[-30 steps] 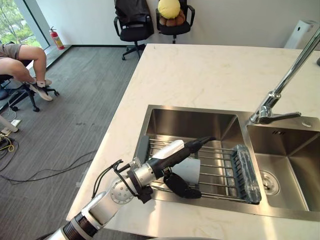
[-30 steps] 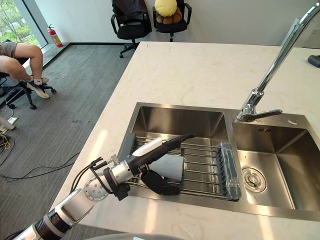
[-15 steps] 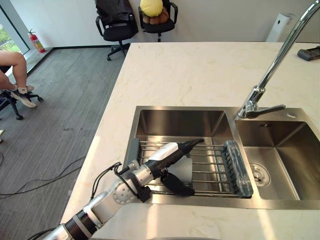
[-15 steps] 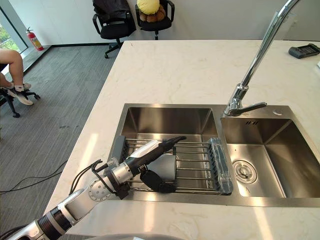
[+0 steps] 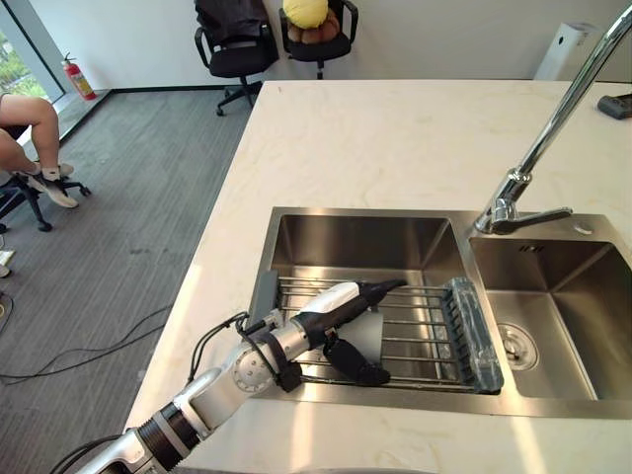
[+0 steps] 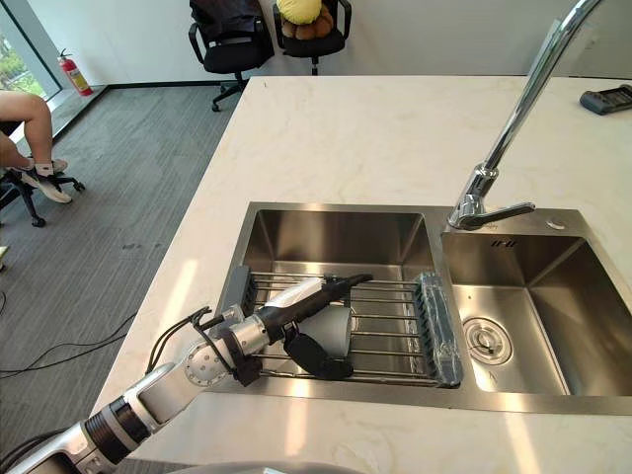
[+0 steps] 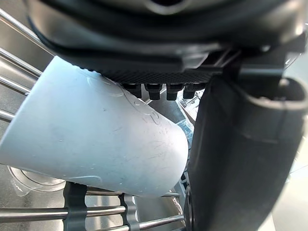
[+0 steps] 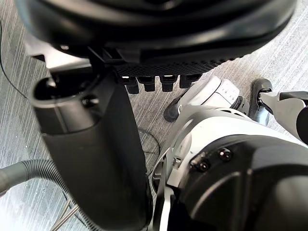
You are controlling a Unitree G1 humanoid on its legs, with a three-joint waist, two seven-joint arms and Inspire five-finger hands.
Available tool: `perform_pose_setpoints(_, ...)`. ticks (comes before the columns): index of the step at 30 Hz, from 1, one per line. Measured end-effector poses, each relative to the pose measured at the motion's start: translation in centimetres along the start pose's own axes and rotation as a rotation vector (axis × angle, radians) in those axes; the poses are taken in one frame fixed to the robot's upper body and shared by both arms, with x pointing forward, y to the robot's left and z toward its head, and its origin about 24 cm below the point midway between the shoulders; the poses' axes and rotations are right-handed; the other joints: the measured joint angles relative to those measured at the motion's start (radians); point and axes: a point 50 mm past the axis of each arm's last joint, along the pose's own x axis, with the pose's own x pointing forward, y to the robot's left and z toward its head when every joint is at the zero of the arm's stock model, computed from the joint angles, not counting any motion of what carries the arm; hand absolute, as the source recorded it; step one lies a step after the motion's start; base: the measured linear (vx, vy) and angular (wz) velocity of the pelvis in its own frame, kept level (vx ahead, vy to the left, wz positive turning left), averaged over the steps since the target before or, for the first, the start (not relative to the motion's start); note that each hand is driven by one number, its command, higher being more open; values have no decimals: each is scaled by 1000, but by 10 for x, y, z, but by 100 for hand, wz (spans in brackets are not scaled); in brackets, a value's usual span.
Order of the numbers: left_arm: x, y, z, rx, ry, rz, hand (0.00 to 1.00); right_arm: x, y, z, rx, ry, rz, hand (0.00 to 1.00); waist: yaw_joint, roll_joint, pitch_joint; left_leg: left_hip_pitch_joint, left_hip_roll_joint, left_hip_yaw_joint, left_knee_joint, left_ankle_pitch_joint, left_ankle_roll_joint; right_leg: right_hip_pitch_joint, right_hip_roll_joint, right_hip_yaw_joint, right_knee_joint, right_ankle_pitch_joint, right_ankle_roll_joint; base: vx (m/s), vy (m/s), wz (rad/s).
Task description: Walk over to the sink, pick up the cup, carry it to the dishwasher, place the cup inside the dishwasher, then close the dishwasher door
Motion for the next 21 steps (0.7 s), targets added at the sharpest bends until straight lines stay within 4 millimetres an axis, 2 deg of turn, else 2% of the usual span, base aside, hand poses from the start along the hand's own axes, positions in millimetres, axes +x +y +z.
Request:
perform_pose_setpoints(12,5,13,-6,136,60,-64,100,8,20,14,-5,-20,36,100,-5,17,5,-3,-1,-22,-6,9,0,7,-2,-37,-1,0,0,-12,6,5)
perform_pose_setpoints(21,-6,30,-17,196,141,-107,100,8,21,16,-1,-15,39,100,-5,24,8,-6,-2,-41,-22,21,2,8,-1,-59,-1,0,0,-7,6,5)
